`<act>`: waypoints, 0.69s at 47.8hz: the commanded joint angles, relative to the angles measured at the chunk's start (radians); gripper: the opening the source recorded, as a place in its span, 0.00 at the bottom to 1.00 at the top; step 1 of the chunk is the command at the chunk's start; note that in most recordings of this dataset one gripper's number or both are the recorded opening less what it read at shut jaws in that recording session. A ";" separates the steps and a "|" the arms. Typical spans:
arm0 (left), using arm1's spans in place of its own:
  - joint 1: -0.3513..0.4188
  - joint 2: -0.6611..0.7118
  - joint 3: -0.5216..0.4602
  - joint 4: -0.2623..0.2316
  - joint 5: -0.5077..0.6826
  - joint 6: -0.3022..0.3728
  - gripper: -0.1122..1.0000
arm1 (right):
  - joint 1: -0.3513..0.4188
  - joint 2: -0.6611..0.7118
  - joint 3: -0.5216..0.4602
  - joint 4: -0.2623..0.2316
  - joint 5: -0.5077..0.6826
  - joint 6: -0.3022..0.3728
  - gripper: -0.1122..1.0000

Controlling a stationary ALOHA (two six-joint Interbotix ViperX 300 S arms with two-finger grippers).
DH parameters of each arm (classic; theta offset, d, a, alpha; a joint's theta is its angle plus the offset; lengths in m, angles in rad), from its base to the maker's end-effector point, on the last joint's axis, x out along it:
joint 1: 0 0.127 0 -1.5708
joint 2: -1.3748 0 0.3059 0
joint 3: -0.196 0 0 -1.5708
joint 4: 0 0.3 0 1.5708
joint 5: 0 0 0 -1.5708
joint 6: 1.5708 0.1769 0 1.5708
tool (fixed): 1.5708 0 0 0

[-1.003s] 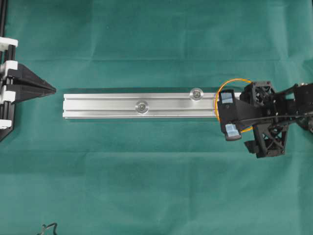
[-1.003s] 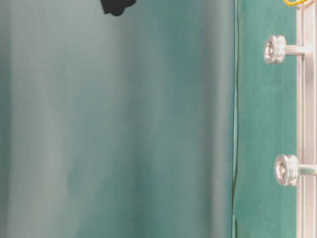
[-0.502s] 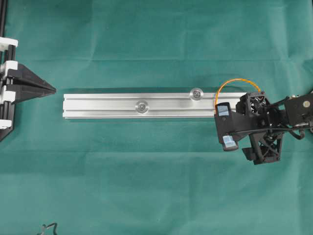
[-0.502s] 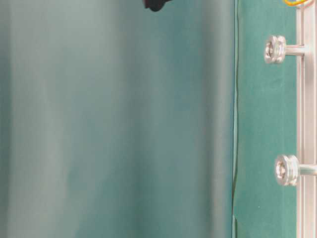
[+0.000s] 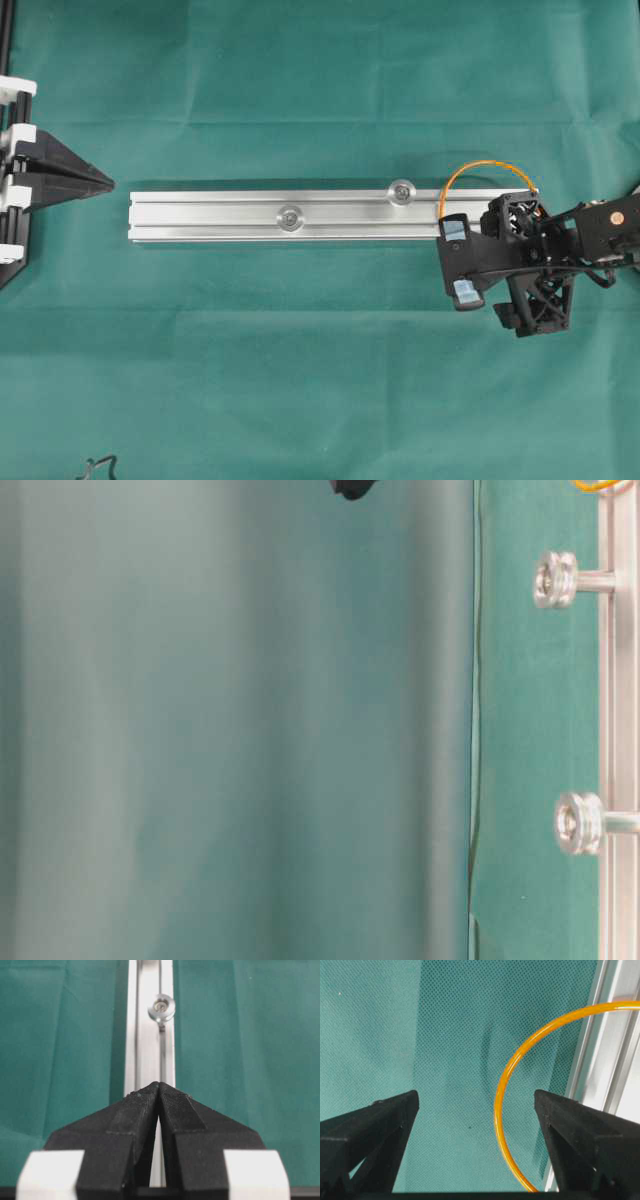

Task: Hook the rubber onto the shaft.
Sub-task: 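Lift the gripped band slightly off the rail with the right gripper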

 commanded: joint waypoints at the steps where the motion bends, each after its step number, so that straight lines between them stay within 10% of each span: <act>1: 0.000 0.008 -0.031 0.003 -0.005 -0.002 0.10 | 0.003 -0.008 -0.011 0.003 -0.008 0.000 0.99; 15: 0.000 0.008 -0.031 0.003 -0.005 0.000 0.10 | 0.003 -0.008 -0.014 -0.006 -0.008 -0.002 0.91; 33: 0.000 0.008 -0.032 0.003 -0.005 0.000 0.10 | 0.003 -0.008 -0.015 -0.025 -0.008 0.000 0.16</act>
